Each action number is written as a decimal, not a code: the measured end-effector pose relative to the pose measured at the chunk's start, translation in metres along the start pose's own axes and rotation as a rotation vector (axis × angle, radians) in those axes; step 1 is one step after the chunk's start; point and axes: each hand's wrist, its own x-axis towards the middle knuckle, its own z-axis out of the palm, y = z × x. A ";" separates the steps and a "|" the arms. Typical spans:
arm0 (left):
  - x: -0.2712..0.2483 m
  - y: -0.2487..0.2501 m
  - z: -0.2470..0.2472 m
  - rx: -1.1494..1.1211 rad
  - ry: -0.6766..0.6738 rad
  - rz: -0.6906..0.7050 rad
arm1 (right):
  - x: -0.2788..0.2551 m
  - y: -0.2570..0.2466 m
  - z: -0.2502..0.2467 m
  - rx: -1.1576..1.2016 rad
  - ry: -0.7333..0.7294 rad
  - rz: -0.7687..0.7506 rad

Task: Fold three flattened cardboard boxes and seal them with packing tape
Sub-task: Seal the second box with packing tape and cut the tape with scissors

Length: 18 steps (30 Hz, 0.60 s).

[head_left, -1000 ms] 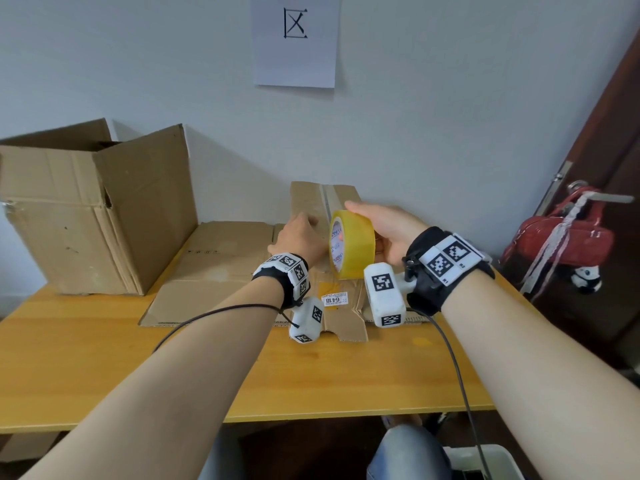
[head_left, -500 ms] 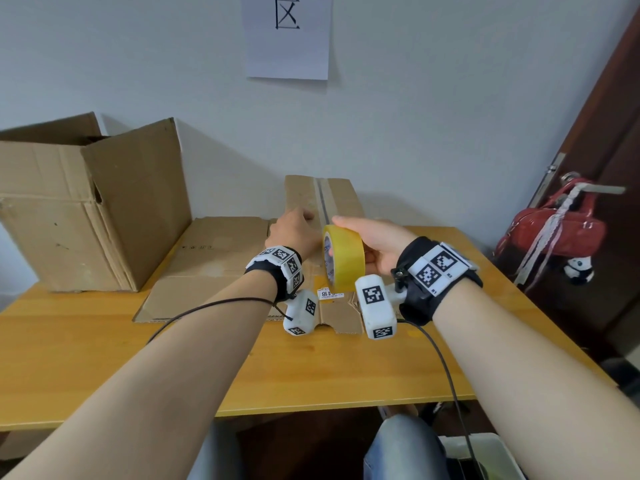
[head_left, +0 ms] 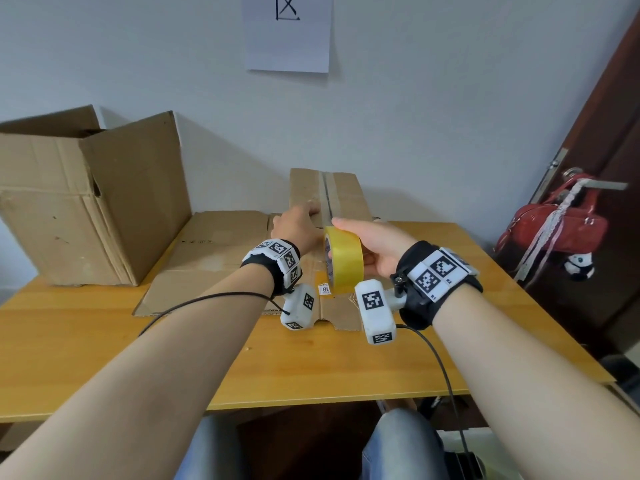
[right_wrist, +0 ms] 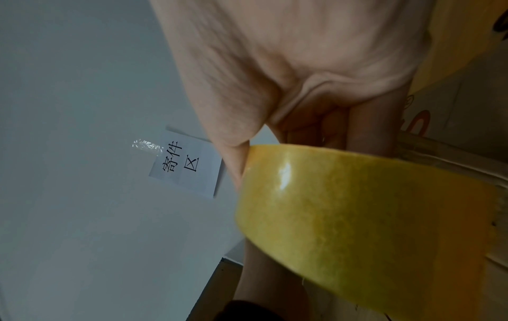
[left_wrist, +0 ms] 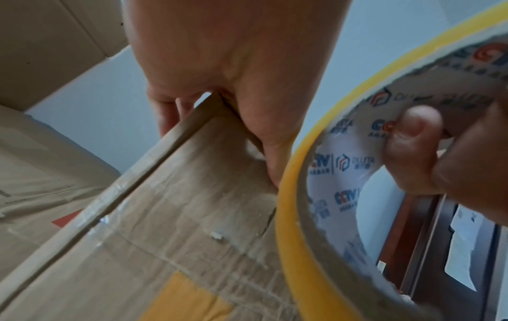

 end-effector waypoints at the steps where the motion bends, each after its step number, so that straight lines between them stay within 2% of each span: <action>1: 0.000 0.000 0.000 0.011 -0.008 0.005 | -0.001 0.000 0.000 0.005 0.009 -0.003; 10: 0.001 -0.010 -0.010 0.083 -0.025 0.163 | 0.000 0.012 0.006 0.000 0.044 0.020; 18: 0.005 -0.014 -0.020 0.110 -0.197 0.199 | 0.007 0.024 0.011 0.022 0.030 0.105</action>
